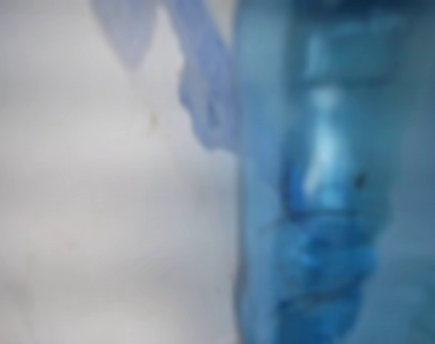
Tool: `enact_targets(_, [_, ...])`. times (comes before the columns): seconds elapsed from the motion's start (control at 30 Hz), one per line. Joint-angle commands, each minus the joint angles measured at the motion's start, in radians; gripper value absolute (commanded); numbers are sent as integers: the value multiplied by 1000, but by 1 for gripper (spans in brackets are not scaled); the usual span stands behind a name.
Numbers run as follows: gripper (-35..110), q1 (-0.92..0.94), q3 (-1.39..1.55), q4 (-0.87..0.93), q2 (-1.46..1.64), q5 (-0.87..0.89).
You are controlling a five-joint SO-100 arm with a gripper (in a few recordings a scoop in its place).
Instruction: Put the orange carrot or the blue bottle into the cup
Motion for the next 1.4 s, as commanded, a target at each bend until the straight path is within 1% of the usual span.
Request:
enact_targets(0.0, [25,9,-6,15,204,11])
enact_targets(0.37, [25,9,83,15,422,11])
enact_targets(1.17, [26,3,152,15,870,11])
enact_targets(1.37, [26,-147,149,15,936,12])
